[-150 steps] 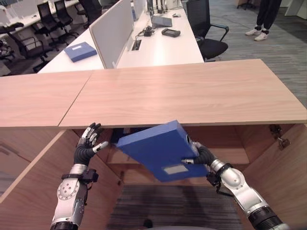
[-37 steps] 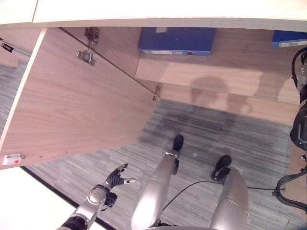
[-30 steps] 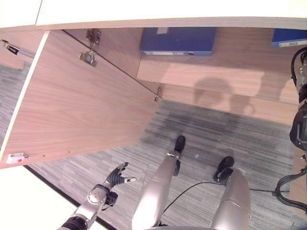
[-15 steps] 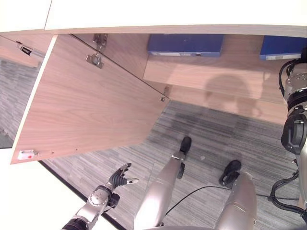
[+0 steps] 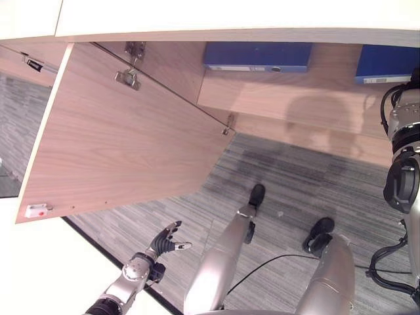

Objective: Put the empty folder in the office cabinet

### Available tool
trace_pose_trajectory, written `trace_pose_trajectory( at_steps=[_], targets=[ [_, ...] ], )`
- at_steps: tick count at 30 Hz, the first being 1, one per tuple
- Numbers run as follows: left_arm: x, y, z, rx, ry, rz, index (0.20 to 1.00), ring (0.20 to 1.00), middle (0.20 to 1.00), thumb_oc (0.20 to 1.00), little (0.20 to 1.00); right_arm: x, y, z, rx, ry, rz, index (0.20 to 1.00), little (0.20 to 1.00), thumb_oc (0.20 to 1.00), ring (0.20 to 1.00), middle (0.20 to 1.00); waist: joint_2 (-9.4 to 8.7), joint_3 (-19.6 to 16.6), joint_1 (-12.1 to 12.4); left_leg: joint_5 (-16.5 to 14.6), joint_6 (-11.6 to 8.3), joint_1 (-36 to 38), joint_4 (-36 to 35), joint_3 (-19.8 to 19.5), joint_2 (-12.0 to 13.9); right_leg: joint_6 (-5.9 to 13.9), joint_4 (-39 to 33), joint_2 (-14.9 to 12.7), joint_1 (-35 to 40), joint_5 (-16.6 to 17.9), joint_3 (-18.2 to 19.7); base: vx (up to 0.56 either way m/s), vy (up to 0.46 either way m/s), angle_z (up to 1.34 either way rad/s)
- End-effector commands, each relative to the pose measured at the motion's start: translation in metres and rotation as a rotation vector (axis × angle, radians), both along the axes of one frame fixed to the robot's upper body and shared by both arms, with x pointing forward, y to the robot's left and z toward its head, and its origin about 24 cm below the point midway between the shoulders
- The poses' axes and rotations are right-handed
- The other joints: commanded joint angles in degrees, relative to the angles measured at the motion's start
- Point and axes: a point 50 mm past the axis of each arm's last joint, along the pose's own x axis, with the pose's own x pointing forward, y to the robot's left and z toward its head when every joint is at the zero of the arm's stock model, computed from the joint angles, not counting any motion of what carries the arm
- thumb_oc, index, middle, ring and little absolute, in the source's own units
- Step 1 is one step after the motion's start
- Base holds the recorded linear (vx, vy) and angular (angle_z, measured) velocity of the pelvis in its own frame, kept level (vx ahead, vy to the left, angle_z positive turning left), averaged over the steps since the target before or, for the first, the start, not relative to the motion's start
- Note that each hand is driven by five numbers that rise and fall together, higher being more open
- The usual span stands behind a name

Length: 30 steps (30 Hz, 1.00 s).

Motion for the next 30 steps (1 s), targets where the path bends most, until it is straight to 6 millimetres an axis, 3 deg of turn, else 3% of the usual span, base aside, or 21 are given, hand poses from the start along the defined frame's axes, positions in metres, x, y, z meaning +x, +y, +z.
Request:
trace_pose_trajectory(
  at_steps=[1, 4, 7, 11, 14, 17, 18, 21, 22, 23, 24, 30],
  targets=[
    [0.003, 0.025, 0.007, 0.069, -0.016, 0.016, 1.000, 1.000, 1.000, 1.000, 1.000, -0.023, -0.031, 0.019, -0.051, -0.072, -0.081, 0.200, 0.200, 0.200, 0.200, 0.200, 0.83, 0.97, 1.36, -10.49, -1.53, 2.07, 3.18, -1.67, 3.18, 8.62, -2.26, -0.93, 4.38, -3.06, 5.47, 0.00, 0.000, 0.00],
    [0.003, 0.025, 0.008, 0.071, -0.017, 0.012, 1.000, 1.000, 1.000, 1.000, 1.000, -0.026, -0.034, 0.022, -0.038, -0.095, -0.093, 0.200, 0.200, 0.200, 0.200, 0.200, 1.25, 0.99, 1.39, -10.33, -1.58, 2.04, 2.73, -1.59, 3.07, 8.80, -2.09, -1.18, 4.11, -3.19, 5.64, 0.00, 0.000, 0.00],
    [0.004, 0.026, 0.010, 0.080, -0.024, -0.008, 1.000, 1.000, 1.000, 1.000, 1.000, -0.030, -0.036, 0.037, -0.040, -0.139, -0.106, 0.200, 0.200, 0.200, 0.200, 0.200, 1.97, 1.03, 1.58, -9.97, -1.69, 1.39, 2.33, -1.49, 2.84, 9.13, -1.50, -1.74, 2.92, -3.22, 6.08, 0.02, 0.024, 0.05],
    [-0.001, 0.033, 0.013, 0.068, -0.024, -0.001, 1.000, 1.000, 1.000, 1.000, 1.000, -0.051, -0.043, 0.091, -0.161, -0.216, -0.159, 0.200, 0.200, 0.200, 0.200, 0.200, 2.26, 0.24, 2.13, -10.02, -1.72, -1.70, 3.26, -2.01, 1.99, 9.78, 0.84, -3.20, -0.18, -3.73, 6.65, 0.04, 0.018, 0.10],
    [-0.003, 0.035, 0.014, 0.066, -0.022, -0.006, 1.000, 1.000, 1.000, 1.000, 1.000, -0.061, -0.042, 0.117, -0.223, -0.250, -0.184, 0.200, 0.200, 0.200, 0.200, 0.200, 2.06, -0.13, 2.14, -9.85, -1.59, -2.64, 2.92, -1.88, 1.74, 10.12, 1.18, -3.61, -1.62, -3.30, 7.14, 0.04, 0.009, 0.07],
    [-0.002, 0.034, 0.015, 0.068, -0.025, -0.022, 1.000, 1.000, 1.000, 1.000, 1.000, -0.063, -0.041, 0.124, -0.243, -0.220, -0.196, 0.200, 0.200, 0.200, 0.200, 0.200, 1.90, -0.24, 2.37, -9.57, -1.43, -2.40, 1.54, -1.34, 1.70, 10.29, 0.65, -3.62, -1.86, -2.92, 7.57, 0.06, 0.027, 0.08],
    [-0.002, 0.033, 0.015, 0.066, -0.026, -0.017, 1.000, 1.000, 1.000, 1.000, 1.000, -0.061, -0.041, 0.121, -0.247, -0.197, -0.194, 0.278, 0.278, 0.278, 0.278, 0.278, 1.92, -0.24, 2.50, -9.57, -1.33, -2.01, 1.20, -1.36, 1.73, 10.22, 0.31, -3.51, -1.57, -3.01, 7.60, 0.03, 0.002, -0.04],
    [-0.002, 0.035, 0.016, 0.065, -0.028, -0.006, 1.000, 1.000, 1.000, 1.000, 1.000, -0.059, -0.040, 0.118, -0.248, -0.176, -0.190, 0.332, 0.332, 0.332, 0.332, 0.332, 1.96, -0.08, 2.52, -9.49, -1.33, -1.84, 1.05, -1.44, 1.66, 10.20, 0.12, -3.42, -1.41, -2.97, 7.59, 0.02, -0.002, -0.06],
    [-0.002, 0.035, 0.016, 0.064, -0.031, -0.001, 1.000, 1.000, 1.000, 1.000, 1.000, -0.058, -0.039, 0.119, -0.255, -0.161, -0.191, 0.407, 0.407, 0.407, 0.407, 0.407, 1.89, 0.01, 2.53, -9.47, -1.30, -1.86, 1.10, -1.45, 1.63, 10.17, 0.21, -3.39, -1.51, -2.94, 7.63, 0.00, 0.000, 0.00],
    [-0.001, 0.036, 0.017, 0.066, -0.036, 0.004, 1.000, 1.000, 1.000, 1.000, 1.000, -0.057, -0.037, 0.119, -0.260, -0.149, -0.191, 0.627, 0.627, 0.627, 0.627, 0.627, 1.84, 0.13, 2.43, -9.44, -1.31, -1.94, 1.24, -1.48, 1.64, 10.17, 0.33, -3.36, -1.66, -2.86, 7.66, 0.00, 0.000, 0.00],
    [-0.001, 0.036, 0.016, 0.068, -0.039, 0.013, 1.000, 1.000, 1.000, 1.000, 1.000, -0.055, -0.037, 0.116, -0.257, -0.130, -0.184, 1.000, 1.000, 1.000, 1.000, 1.000, 1.69, 0.37, 2.00, -9.50, -1.28, -2.18, 1.45, -1.54, 1.64, 10.15, 0.67, -3.17, -1.89, -2.86, 7.89, 0.00, 0.000, 0.00],
    [0.001, 0.037, 0.018, 0.076, -0.046, 0.026, 1.000, 1.000, 1.000, 1.000, 1.000, -0.048, -0.032, 0.111, -0.265, -0.064, -0.168, 1.000, 1.000, 1.000, 1.000, 1.000, 0.70, 1.14, 1.16, -9.58, -1.25, -2.44, 1.75, -1.36, 1.75, 9.92, 0.44, -2.71, -1.76, -2.89, 7.89, 0.00, 0.000, 0.00]
  ],
)
